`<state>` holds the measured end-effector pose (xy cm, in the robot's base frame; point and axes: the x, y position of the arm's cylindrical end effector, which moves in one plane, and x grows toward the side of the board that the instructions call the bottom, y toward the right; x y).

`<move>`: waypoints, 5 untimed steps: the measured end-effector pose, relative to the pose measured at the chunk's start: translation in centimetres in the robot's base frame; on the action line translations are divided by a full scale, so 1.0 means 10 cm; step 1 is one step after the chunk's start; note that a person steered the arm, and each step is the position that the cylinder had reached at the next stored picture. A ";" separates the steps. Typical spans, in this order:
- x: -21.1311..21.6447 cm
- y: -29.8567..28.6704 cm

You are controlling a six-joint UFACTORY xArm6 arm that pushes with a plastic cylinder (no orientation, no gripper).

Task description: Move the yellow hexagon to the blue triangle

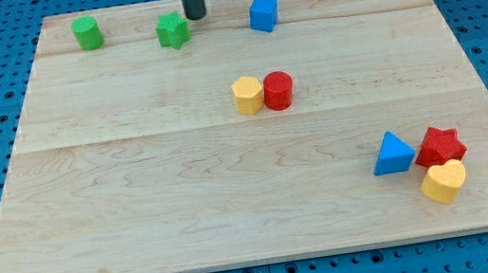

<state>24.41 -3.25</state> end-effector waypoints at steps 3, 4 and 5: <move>0.28 -0.15; 0.01 0.01; 0.05 0.32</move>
<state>24.95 -0.05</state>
